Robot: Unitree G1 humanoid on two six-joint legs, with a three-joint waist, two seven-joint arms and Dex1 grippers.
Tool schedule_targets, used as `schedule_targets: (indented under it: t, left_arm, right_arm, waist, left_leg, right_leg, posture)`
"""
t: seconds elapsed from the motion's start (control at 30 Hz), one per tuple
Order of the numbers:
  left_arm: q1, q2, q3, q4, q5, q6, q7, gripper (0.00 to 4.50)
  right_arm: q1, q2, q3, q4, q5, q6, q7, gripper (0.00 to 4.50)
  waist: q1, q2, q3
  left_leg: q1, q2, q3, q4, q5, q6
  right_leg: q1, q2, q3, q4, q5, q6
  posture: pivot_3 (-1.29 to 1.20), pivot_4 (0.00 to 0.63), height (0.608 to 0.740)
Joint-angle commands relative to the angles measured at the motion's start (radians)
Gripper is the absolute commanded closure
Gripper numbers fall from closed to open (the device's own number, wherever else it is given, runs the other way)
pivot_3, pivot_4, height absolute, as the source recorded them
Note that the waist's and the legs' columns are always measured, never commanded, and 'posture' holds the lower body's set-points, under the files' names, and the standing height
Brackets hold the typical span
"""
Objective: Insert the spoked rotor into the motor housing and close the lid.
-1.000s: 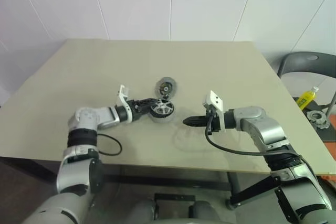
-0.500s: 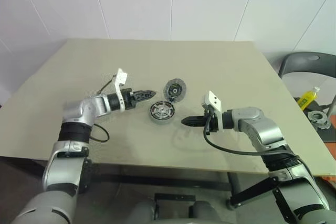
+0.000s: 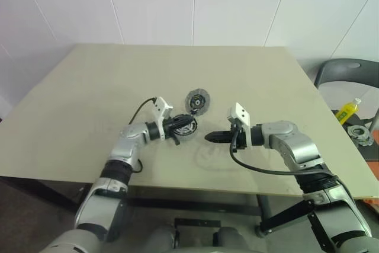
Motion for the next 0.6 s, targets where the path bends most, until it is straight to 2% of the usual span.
schedule_targets:
  t: [0.03, 0.2, 0.33, 0.5, 0.6]
  left_arm:
    - [-0.048, 0.003, -0.018, 0.088, 0.097, -0.094, 0.092, 4.49]
    - [-0.060, 0.007, -0.048, 0.154, 0.158, -0.112, 0.102, 4.49]
    - [-0.046, 0.020, -0.075, 0.151, 0.167, -0.011, 0.021, 4.49]
    - [0.026, 0.052, -0.126, 0.031, 0.145, 0.108, -0.142, 4.49]
    - [0.054, 0.046, -0.076, -0.064, 0.073, 0.142, -0.183, 4.49]
  right_arm:
    - [-0.017, -0.003, -0.035, -0.047, 0.018, 0.003, -0.005, 4.50]
    - [-0.015, -0.006, -0.040, -0.050, 0.019, 0.005, -0.009, 4.50]
    - [-0.017, -0.005, -0.042, -0.049, 0.019, 0.005, -0.011, 4.50]
    - [-0.020, -0.005, -0.042, -0.044, 0.016, 0.002, -0.011, 4.50]
    - [-0.025, -0.003, -0.041, -0.041, 0.014, 0.001, -0.011, 4.50]
  waist:
    - [0.001, 0.000, 0.000]
    - [0.001, 0.000, 0.000]
    - [0.000, 0.000, -0.001]
    - [-0.002, 0.005, -0.006]
    - [0.000, 0.007, -0.007]
  left_leg:
    - [0.000, 0.000, 0.000, 0.000, 0.000, 0.001]
    - [0.000, -0.001, 0.000, 0.001, 0.000, 0.003]
    - [0.001, -0.001, 0.000, 0.003, 0.000, 0.001]
    - [0.002, -0.001, 0.000, 0.003, -0.001, 0.002]
    - [0.002, -0.001, -0.001, 0.002, -0.002, 0.002]
  right_leg:
    - [0.000, 0.000, 0.000, 0.000, 0.000, 0.000]
    - [0.001, 0.000, 0.000, 0.000, 0.000, 0.001]
    - [0.003, 0.000, 0.000, 0.000, 0.001, 0.003]
    - [0.004, 0.000, 0.000, 0.000, 0.001, 0.003]
    - [0.004, 0.000, 0.000, 0.000, 0.001, 0.003]
  posture:
    - [0.00, 0.000, 0.740]
    - [0.00, 0.000, 0.740]
    - [0.00, 0.000, 0.740]
    - [0.00, 0.000, 0.740]
    - [0.00, 0.000, 0.740]
